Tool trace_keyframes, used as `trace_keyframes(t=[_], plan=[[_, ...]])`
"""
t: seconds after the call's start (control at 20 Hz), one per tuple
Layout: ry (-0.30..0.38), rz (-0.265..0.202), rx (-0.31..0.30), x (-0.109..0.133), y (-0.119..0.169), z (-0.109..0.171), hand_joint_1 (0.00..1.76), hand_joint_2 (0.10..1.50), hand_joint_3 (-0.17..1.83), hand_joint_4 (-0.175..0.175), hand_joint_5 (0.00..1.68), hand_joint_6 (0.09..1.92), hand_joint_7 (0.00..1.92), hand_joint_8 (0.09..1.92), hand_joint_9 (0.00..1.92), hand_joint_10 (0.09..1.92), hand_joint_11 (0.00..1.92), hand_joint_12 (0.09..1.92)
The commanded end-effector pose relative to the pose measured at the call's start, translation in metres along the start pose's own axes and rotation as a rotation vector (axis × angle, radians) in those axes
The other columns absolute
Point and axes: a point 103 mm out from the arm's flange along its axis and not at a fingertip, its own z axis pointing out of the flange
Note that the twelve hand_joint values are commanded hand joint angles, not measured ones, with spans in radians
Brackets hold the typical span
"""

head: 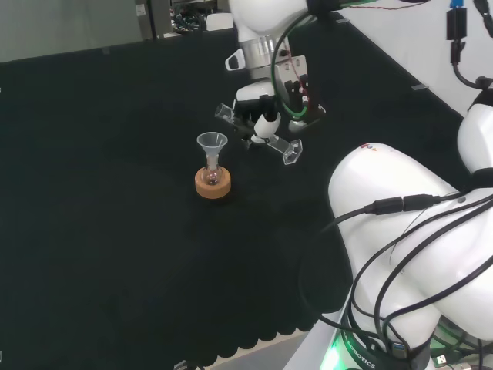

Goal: Pour the water from the graduated cylinder into the round-bottom flask.

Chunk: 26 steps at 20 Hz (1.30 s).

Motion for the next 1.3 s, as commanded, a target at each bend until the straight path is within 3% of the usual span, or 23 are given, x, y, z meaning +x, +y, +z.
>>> trace_keyframes(t=[0.05, 1.3], plan=[[-0.084, 0.059, 0.075, -0.004, -0.004, 0.0, 1.39, 1.06, 0.0, -0.175, 1.03, 0.89, 0.91, 1.02, 1.27, 0.65, 1.28, 0.73], [-0.2, 0.121, 0.238, 0.014, -0.009, -0.014, 1.39, 1.05, 0.0, -0.175, 1.05, 0.87, 0.92, 1.0, 1.29, 0.62, 1.28, 0.72]])
